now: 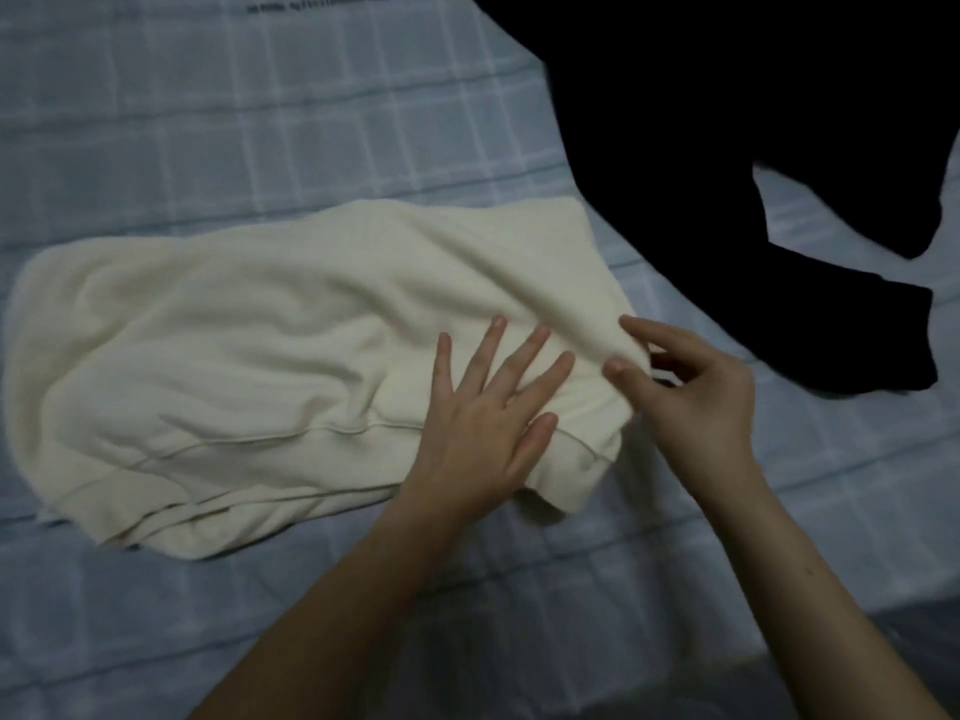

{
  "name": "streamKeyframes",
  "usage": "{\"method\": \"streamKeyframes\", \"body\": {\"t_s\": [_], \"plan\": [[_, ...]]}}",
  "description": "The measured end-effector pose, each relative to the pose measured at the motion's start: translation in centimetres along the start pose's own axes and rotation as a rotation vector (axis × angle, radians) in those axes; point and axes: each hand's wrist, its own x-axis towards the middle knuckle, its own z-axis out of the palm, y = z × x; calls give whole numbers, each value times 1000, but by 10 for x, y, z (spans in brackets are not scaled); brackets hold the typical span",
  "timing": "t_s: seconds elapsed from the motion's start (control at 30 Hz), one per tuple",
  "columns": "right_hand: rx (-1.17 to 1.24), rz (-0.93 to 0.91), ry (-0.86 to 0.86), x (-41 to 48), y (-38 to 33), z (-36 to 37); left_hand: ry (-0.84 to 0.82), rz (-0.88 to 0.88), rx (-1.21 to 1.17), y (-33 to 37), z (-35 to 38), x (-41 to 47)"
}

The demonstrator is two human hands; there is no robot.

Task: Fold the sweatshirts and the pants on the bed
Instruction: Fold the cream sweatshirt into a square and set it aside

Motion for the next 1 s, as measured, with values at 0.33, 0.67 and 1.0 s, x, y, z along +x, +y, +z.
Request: {"method": "streamKeyframes", "body": {"t_s": [0.33,0.67,1.0], "plan": [[20,81,-84,85,-13,33,69,-31,-53,5,-23,20],[311,66,164,150,-24,29,99,-190,103,-45,-39,111],[-471,-211,80,101,-22,49,38,-158,138,-47,-14,99]]}}
